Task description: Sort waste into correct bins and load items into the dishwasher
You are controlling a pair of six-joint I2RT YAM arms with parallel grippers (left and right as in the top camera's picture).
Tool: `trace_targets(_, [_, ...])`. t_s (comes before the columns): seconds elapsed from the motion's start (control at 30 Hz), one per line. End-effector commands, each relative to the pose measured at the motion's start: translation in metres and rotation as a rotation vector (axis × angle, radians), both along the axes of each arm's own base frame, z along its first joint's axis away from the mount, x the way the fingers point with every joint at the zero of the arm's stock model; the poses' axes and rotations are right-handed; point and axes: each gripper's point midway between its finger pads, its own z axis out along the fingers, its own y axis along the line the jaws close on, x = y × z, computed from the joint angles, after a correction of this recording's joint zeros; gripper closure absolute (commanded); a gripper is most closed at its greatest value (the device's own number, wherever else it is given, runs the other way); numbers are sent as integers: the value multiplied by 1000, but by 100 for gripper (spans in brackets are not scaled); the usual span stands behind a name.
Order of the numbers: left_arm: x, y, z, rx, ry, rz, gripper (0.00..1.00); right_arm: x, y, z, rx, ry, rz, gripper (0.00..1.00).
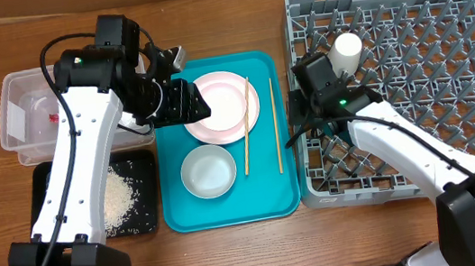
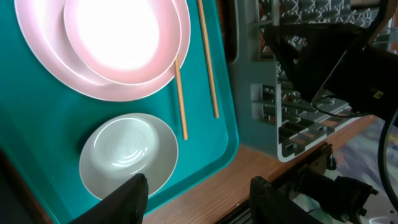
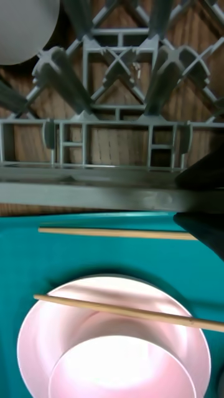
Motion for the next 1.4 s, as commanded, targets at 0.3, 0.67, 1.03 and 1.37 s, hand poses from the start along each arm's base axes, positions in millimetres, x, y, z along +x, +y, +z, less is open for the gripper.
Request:
trace_targets(0.3, [1,0,-1,3,10,13,45,-16,-11,-5,-34,62,-27,89])
trace_targets(0.67, [1,0,-1,4,13,13,45,-17,-10,-1,-24,58,-27,89])
trace_targets(1.03, [0,0,-1,4,15,13,45,-14,-7,10,-13,54,-21,89])
trace_targets(1.37, [1,0,-1,4,14,15,47,-1,-1,33,-3,8,-1,53])
